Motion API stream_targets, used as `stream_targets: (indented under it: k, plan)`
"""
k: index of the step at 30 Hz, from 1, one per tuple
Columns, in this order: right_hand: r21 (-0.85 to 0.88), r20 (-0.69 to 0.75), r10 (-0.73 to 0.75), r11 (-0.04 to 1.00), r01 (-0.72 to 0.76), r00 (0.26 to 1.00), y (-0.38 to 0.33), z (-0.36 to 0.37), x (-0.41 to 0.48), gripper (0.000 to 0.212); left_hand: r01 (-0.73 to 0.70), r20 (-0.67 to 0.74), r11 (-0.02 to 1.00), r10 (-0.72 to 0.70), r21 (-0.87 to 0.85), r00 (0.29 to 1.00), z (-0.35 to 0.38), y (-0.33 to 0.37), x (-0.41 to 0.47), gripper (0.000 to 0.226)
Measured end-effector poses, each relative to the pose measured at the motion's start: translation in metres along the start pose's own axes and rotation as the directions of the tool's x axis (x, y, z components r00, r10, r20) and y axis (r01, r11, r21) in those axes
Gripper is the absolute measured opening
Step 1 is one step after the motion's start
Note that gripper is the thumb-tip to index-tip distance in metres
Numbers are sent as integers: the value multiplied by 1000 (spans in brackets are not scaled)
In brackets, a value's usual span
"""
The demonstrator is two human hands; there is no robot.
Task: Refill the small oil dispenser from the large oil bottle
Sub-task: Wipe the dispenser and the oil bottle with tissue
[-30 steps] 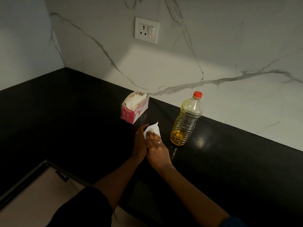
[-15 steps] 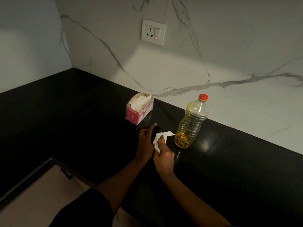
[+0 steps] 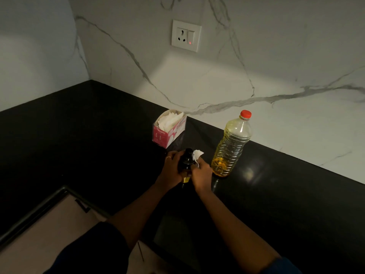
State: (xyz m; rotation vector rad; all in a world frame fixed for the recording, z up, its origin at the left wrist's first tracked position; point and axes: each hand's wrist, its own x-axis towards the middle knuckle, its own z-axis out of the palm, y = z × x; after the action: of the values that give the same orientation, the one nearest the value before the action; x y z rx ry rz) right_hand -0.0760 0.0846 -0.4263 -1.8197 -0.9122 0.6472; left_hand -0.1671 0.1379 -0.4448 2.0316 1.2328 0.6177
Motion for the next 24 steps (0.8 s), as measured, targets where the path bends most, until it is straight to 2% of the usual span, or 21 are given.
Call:
stream_targets:
  k: [2, 4, 9, 13, 15, 18, 19, 21, 24]
  plan:
    - [37, -20, 9, 999, -9, 1000, 3, 0, -8, 20, -12, -28, 999, 11, -33, 1000, 3, 5, 0, 59]
    - [32, -40, 6, 999, -5, 999, 6, -1, -16, 19, -10, -50, 997, 6, -82, 999, 7, 11, 0, 50]
    - [43, -94, 34, 999, -30, 995, 18, 2, -20, 22, -4, -126, 988, -15, -152, 992, 13, 14, -3, 62]
    - [-7, -48, 22, 1000, -22, 999, 10, 4, -19, 23, 89, -273, 996, -78, 28, 959, 25, 12, -5, 60]
    - [-47, -22, 10, 999, -11, 1000, 7, 7, -13, 24, 98, -287, 984, -52, 146, 956, 34, 8, -8, 60]
    - [-43, 8, 53, 998, -52, 999, 6, 6, 0, 34, 111, -270, 967, -46, 228, 962, 44, 2, -14, 63]
    - [-22, 17, 70, 997, -69, 997, 6, 5, 3, 36, 109, -283, 972, -47, 207, 958, 43, 2, -17, 62]
    - [12, 43, 108, 994, -109, 993, 5, 1, 10, 36, 100, -299, 993, -77, 61, 951, 41, 5, -23, 61]
    - [75, 59, 123, 989, -128, 991, 2, -6, 10, 27, 83, -277, 995, -97, -60, 956, 33, 8, -22, 67]
